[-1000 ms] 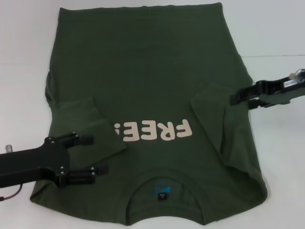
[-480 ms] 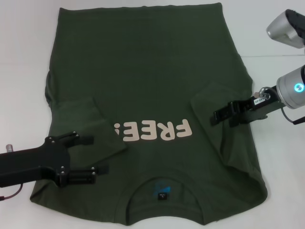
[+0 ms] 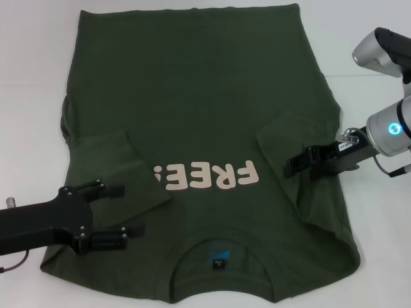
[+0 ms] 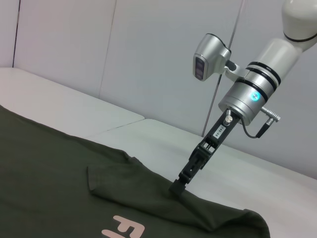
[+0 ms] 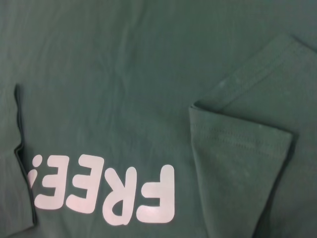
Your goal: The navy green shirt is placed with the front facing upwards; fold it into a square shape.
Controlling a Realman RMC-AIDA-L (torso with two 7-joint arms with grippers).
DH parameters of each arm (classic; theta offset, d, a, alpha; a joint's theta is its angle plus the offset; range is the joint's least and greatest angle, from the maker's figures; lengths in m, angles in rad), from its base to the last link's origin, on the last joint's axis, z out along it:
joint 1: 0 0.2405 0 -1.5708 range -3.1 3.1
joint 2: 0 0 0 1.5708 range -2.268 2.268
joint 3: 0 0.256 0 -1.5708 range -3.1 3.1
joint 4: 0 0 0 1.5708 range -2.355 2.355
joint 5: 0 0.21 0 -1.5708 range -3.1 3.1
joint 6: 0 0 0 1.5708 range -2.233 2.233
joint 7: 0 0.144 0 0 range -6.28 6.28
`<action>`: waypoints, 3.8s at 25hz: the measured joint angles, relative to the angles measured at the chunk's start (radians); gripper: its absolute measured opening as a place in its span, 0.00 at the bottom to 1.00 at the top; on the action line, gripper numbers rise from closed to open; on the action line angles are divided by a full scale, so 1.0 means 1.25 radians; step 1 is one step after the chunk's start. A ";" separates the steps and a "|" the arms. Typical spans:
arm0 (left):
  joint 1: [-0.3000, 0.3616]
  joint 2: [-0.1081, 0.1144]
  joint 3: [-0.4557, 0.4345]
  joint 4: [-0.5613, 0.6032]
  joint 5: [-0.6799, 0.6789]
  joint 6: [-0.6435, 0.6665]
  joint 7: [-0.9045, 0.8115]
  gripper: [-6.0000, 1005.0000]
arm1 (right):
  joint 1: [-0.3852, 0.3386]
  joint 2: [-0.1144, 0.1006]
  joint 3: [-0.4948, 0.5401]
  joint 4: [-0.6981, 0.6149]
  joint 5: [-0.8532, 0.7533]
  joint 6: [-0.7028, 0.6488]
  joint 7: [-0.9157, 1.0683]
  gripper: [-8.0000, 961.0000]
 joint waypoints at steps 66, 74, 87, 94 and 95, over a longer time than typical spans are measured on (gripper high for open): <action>-0.007 0.000 0.003 -0.009 0.000 -0.032 0.001 0.94 | 0.003 0.016 -0.001 0.062 0.083 0.049 -0.032 0.71; -0.011 0.000 0.004 -0.009 0.001 -0.032 0.001 0.94 | -0.002 0.019 -0.008 0.059 0.082 0.055 -0.030 0.71; -0.014 0.002 0.003 -0.009 0.001 -0.032 -0.006 0.94 | -0.001 -0.004 -0.004 0.048 0.085 0.068 -0.024 0.71; -0.015 0.002 0.004 -0.009 0.002 -0.032 -0.008 0.94 | -0.006 -0.018 -0.008 0.040 0.082 0.093 -0.018 0.71; -0.015 0.002 0.003 -0.009 0.002 -0.033 -0.008 0.94 | -0.006 -0.019 -0.008 0.040 0.079 0.097 -0.018 0.71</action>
